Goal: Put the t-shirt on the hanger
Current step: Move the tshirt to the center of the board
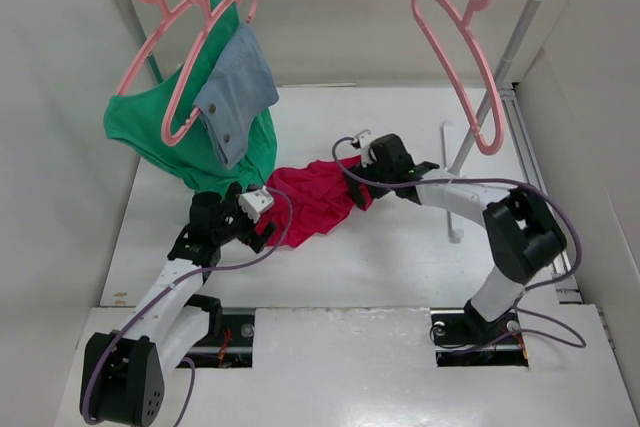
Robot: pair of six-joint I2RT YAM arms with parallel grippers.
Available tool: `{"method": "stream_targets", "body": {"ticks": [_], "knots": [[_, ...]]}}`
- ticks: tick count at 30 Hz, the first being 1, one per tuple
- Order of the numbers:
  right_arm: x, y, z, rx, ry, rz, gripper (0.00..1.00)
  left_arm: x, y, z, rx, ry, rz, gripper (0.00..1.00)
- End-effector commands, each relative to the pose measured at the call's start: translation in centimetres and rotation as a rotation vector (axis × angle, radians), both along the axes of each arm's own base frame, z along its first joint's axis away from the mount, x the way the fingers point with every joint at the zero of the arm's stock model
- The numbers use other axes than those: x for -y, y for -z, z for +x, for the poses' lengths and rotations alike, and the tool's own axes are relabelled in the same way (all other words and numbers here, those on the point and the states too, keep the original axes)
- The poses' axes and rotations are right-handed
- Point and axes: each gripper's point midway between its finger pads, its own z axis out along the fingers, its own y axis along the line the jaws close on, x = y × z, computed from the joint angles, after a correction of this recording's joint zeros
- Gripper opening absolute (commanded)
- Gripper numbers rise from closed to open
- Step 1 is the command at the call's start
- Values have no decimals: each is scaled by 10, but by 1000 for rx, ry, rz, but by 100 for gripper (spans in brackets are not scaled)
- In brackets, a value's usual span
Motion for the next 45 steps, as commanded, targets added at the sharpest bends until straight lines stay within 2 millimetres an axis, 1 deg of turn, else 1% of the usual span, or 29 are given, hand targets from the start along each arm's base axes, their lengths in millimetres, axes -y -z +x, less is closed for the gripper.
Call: {"method": "stream_targets", "body": {"ticks": [1,2,4,5,6,7,10,12,14,15,18,19,20,21,22,23,24,25,26,28,29,30,33,35,37,39,40,41,45], "knots": [[-42,-34,27,113,-53,54,100,4,-17,5,54,28,-13,99],[-52,-28,32,105,-65,50,100,4,-17,5,54,28,-13,99],[-61,-15,32,67,-95,59,94,4,-17,5,54,28,-13,99],[-52,-5,37,36,-71,63,89,4,-17,5,54,28,-13,99],[-49,10,39,-4,-55,72,80,4,-17,5,54,28,-13,99],[-41,20,39,-38,-37,80,52,4,-17,5,54,28,-13,99],[-11,30,47,-69,29,97,0,4,-17,5,54,28,-13,99],[33,28,60,-44,147,21,0,4,-17,5,54,28,-13,99],[63,14,69,-26,202,-71,0,4,-19,6,63,28,-14,99],[77,-3,79,5,234,-129,0,4,-19,6,63,28,-14,99],[84,-22,91,59,176,-239,0,2,-19,7,64,19,-14,99],[71,-34,95,89,132,-244,5,2,-19,7,64,19,-14,99],[62,-38,95,114,59,-265,14,2,-19,7,64,19,-14,99],[36,-42,89,134,-38,-256,51,3,-19,7,63,27,-18,99],[35,-42,88,132,-45,-250,61,3,-19,7,63,27,-19,99],[9,-49,78,162,-110,-244,66,3,-19,7,63,27,-19,99],[-1,-50,73,176,-132,-265,73,3,-19,7,63,27,-19,99],[-6,-51,70,197,-136,-305,75,3,-19,7,63,27,-19,99],[-27,-57,57,224,-175,-311,76,3,-19,7,63,27,-19,99],[-35,-62,48,240,-161,-331,76,3,-17,6,54,27,-17,99],[-42,-61,42,231,-170,-325,76,3,-17,6,54,27,-17,99],[-53,-66,33,244,-182,-311,76,3,-17,6,54,27,-17,99],[-82,-74,18,275,-227,-259,76,3,-13,5,45,27,-16,99],[-96,-77,11,290,-257,-238,76,3,-13,5,45,27,-16,99],[-113,-64,7,270,-300,-229,76,3,-13,5,45,27,-16,99],[-117,-48,4,229,-327,-236,76,3,-13,5,45,27,-16,99],[-120,-45,6,226,-328,-238,75,3,-13,5,45,27,-16,99],[-124,-32,6,198,-343,-249,75,3,-13,5,45,27,-16,99],[-131,-8,9,138,-354,-274,69,3,-13,5,45,27,-16,99]]}}
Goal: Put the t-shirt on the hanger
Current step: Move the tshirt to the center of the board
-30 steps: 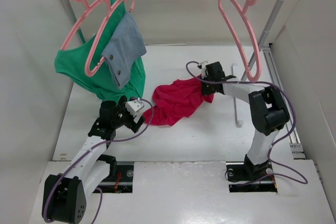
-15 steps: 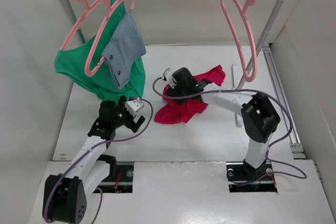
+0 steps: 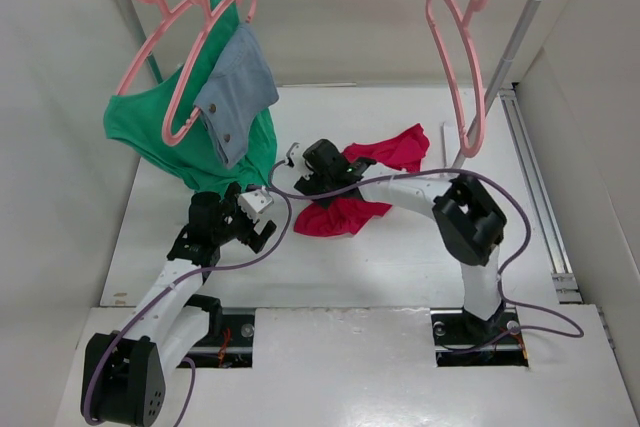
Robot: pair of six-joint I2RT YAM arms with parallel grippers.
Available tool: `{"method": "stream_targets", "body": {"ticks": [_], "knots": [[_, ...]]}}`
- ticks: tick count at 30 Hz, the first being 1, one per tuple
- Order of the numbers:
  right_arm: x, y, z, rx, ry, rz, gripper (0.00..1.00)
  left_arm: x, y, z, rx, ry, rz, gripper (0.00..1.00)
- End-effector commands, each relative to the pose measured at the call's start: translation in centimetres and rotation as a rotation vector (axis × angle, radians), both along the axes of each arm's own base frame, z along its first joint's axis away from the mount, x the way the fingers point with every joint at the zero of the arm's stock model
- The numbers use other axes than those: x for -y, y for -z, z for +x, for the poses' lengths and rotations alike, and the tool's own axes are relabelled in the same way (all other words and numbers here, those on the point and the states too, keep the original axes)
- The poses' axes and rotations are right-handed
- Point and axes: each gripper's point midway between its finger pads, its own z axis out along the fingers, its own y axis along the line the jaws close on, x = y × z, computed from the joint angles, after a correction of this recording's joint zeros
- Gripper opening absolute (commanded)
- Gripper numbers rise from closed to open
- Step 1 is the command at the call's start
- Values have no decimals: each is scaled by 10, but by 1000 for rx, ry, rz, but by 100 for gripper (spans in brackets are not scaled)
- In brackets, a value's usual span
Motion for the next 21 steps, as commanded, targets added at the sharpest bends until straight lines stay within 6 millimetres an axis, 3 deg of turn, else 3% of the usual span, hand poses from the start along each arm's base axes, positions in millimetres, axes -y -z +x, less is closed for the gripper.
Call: {"method": "stream_targets", "body": {"ticks": [1,3,4,5,6,9,10,11,12,13,15,16,21], "knots": [[-15,11,4,-37,-2,4,65,4,-13,4,43,25,-17,99],[-19,10,8,-40,-2,1,48,4,-13,4,43,25,-17,99],[-17,12,6,-52,6,-3,24,4,-13,4,43,25,-17,99],[-15,11,7,-44,15,-10,11,4,-15,5,52,25,-18,99],[-15,-6,9,-18,30,16,0,4,-15,5,53,25,-18,99],[-29,-46,-3,20,-53,115,0,5,-14,3,48,37,-16,99],[-35,-86,-9,93,-121,179,0,5,-14,3,48,37,-15,99],[-40,-108,-18,128,-179,216,0,7,-13,0,38,46,-20,99],[-51,-129,-34,139,-276,272,0,7,-17,3,54,51,-14,99],[-53,-166,-56,190,-359,337,0,7,-14,3,45,51,-13,98],[-54,-198,-85,202,-501,429,0,8,-15,2,44,59,-17,98],[-44,-223,-100,241,-531,483,0,8,-15,2,50,63,-11,98],[-11,-253,-125,286,-506,559,0,8,-12,2,40,63,-10,98]]}}
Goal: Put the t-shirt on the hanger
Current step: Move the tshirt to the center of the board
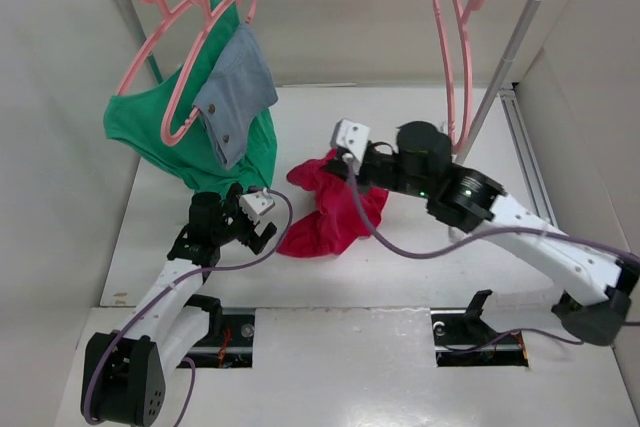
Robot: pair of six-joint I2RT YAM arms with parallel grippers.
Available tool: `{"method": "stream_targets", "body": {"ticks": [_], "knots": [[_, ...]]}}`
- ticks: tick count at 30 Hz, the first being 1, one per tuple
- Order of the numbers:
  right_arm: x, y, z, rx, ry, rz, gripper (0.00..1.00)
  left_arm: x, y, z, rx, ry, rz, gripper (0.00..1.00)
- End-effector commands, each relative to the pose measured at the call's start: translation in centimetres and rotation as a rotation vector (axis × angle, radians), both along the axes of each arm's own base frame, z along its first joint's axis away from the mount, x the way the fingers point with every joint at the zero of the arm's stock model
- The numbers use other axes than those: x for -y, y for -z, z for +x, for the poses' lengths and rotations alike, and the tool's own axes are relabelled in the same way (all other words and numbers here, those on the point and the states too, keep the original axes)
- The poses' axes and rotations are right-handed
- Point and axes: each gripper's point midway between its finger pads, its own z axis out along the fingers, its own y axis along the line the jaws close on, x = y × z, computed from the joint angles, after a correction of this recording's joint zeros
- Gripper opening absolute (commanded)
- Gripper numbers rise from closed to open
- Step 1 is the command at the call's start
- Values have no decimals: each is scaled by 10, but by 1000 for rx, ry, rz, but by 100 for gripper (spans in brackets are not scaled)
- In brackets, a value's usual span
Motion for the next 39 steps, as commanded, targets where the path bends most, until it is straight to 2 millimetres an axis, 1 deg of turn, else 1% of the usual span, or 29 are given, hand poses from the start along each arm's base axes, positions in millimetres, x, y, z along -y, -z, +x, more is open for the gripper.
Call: {"method": "stream_targets", "body": {"ticks": [1,3,6,8,9,10,12,13,14,15,16,17,19,20,23,24,25,26,27,29,30,31,32,33,34,35,37,38,39], "knots": [[8,11,-10,-14,-22,-5,0,5,-13,5,38,30,-15,98],[19,11,-10,-24,28,-1,0,6,-14,4,37,39,-20,98],[38,18,13,-41,160,-1,0,6,-14,4,37,39,-20,98],[41,32,27,-84,194,-17,0,6,-14,4,37,39,-20,98],[49,37,43,-105,242,-17,0,6,-14,4,37,39,-20,98],[46,50,56,-149,263,-30,0,6,-14,4,37,39,-20,98],[51,60,80,-193,316,-33,0,6,-16,4,37,39,-20,98],[47,71,92,-224,331,-69,0,6,-16,4,37,39,-20,98],[44,78,96,-241,332,-90,0,6,-14,2,25,39,-18,98],[52,85,109,-251,400,-116,0,6,-18,4,34,39,-20,98],[59,92,117,-268,436,-148,0,6,-16,3,28,43,-12,98],[61,107,119,-318,453,-189,0,6,-16,3,28,43,-12,98],[71,119,117,-352,479,-220,0,6,-18,3,28,43,-12,98],[82,137,107,-379,493,-263,0,6,-18,3,28,43,-12,98],[113,166,84,-445,601,-295,0,6,-17,5,26,43,-12,98],[135,186,61,-509,659,-316,0,6,-14,4,17,43,-11,98],[163,205,39,-546,735,-374,0,5,-17,9,25,35,-7,96],[166,205,40,-557,781,-354,0,6,-23,12,38,35,-9,96],[188,218,17,-602,832,-398,0,6,-22,14,29,35,-7,96],[210,225,-1,-659,960,-373,0,3,-30,24,51,15,14,94],[221,233,-13,-683,999,-380,2,1,-30,28,49,9,28,94],[226,226,-23,-697,1030,-325,24,3,-31,30,58,14,42,92],[229,225,-26,-695,1045,-298,44,-1,-32,35,60,-10,58,90],[231,223,-29,-694,1048,-274,60,1,-38,39,79,-4,69,90],[231,218,-29,-676,1039,-229,75,1,-35,40,58,-3,73,89],[224,213,-29,-656,995,-214,100,2,-31,40,63,11,97,89],[210,206,-29,-617,909,-208,100,4,-32,45,59,19,113,89],[200,196,-25,-567,848,-205,100,6,-30,44,57,29,125,89],[194,195,-26,-548,813,-233,100,8,-28,43,59,43,143,89]]}}
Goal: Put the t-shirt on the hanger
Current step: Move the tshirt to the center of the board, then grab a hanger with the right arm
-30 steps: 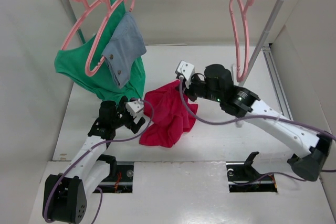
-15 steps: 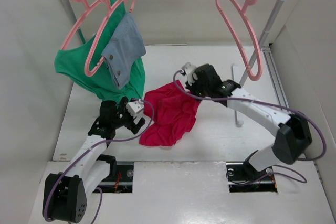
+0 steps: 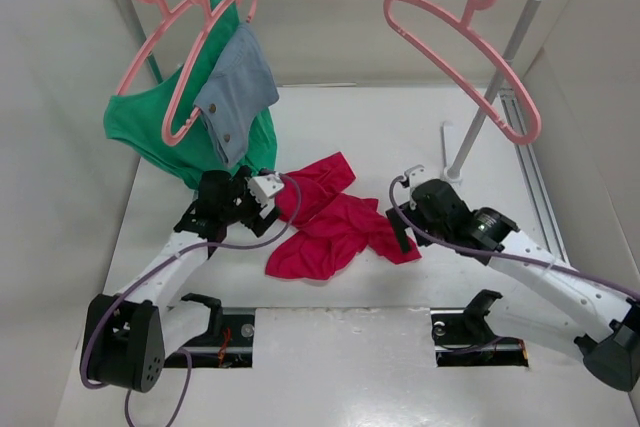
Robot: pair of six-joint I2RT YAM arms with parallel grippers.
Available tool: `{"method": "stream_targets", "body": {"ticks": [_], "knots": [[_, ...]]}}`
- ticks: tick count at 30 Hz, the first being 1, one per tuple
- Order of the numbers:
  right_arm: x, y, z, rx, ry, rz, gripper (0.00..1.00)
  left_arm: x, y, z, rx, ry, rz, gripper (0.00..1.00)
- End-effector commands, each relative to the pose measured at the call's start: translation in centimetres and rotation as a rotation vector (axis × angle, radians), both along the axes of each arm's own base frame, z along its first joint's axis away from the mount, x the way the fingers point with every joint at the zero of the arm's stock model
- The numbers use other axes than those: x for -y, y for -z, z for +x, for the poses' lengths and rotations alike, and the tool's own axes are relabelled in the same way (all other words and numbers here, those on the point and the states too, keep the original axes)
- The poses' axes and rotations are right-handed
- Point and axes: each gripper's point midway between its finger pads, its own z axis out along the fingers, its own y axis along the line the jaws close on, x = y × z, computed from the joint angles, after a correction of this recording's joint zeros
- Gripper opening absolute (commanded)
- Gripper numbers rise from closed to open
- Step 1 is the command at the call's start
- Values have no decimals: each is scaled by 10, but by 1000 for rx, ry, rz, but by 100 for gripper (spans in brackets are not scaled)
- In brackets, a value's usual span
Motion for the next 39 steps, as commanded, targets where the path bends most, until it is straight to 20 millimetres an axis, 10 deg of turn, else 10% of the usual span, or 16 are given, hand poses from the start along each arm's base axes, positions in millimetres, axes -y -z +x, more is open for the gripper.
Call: {"method": "stream_targets", "body": {"ticks": [1,8,12,21,26,33,39], "knots": [[-32,-25,12,105,-128,23,100,2,-8,9,46,32,56,89],[-106,-81,5,246,-518,-6,100,-6,2,15,73,45,135,89],[-116,-164,19,414,-503,78,100,-4,3,20,83,71,152,89],[-90,-344,32,706,-417,106,100,4,22,13,82,190,226,92],[-29,-449,39,896,-201,167,100,8,21,13,76,199,208,92],[35,-441,79,891,59,14,100,8,21,13,76,199,208,93],[47,-411,112,806,105,-36,100,12,21,7,97,220,211,93]]}}
